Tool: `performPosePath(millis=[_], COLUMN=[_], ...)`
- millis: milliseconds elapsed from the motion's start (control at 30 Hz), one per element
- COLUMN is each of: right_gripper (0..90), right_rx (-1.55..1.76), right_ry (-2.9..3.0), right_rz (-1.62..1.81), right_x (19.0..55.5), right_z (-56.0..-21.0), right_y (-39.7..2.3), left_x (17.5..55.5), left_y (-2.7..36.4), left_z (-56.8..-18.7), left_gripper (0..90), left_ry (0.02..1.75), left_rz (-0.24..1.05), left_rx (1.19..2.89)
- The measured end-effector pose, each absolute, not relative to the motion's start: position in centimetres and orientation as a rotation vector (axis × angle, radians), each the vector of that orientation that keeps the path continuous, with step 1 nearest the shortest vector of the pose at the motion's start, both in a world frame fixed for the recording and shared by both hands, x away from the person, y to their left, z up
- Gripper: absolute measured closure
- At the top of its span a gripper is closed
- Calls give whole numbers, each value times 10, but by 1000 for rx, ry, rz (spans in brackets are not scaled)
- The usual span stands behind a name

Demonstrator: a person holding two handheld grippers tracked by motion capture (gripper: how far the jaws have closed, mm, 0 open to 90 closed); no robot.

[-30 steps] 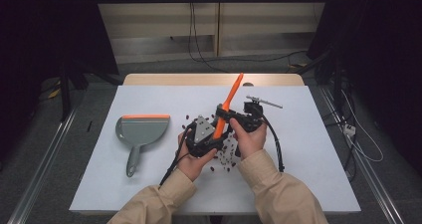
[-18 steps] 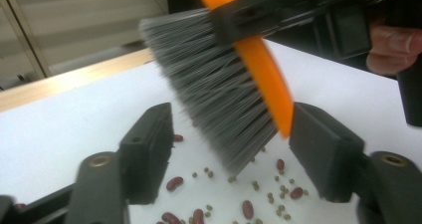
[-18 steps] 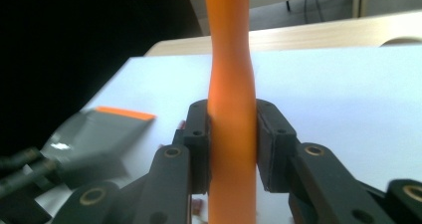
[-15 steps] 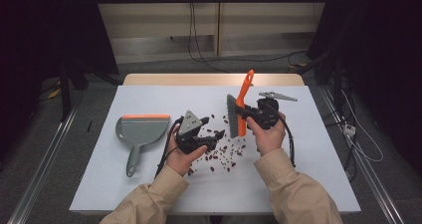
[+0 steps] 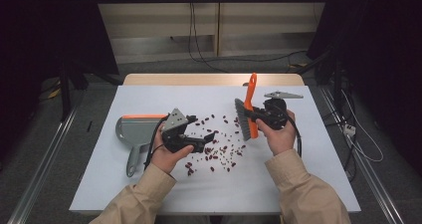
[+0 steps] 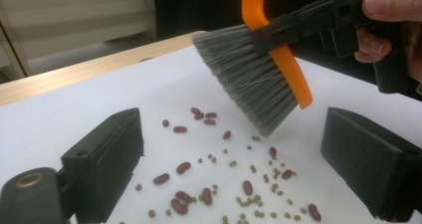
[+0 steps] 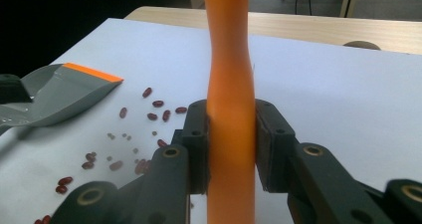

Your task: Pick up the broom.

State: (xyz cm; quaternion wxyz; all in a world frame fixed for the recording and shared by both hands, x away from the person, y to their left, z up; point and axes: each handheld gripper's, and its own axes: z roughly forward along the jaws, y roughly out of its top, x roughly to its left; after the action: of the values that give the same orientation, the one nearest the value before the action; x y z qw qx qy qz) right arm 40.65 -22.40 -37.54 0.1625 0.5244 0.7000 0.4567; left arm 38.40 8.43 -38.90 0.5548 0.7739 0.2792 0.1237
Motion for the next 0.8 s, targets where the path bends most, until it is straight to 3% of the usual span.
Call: performPosePath(millis=[800], right_gripper=[706], right_rx=[1474], right_ry=[2080], right_rz=[1180], right_x=[403], right_z=[-368], right_y=[-250], left_x=[381], left_y=[151], left_z=[-386], left_gripper=[49], left_ry=[698], left_rz=[323], left_rx=[1815])
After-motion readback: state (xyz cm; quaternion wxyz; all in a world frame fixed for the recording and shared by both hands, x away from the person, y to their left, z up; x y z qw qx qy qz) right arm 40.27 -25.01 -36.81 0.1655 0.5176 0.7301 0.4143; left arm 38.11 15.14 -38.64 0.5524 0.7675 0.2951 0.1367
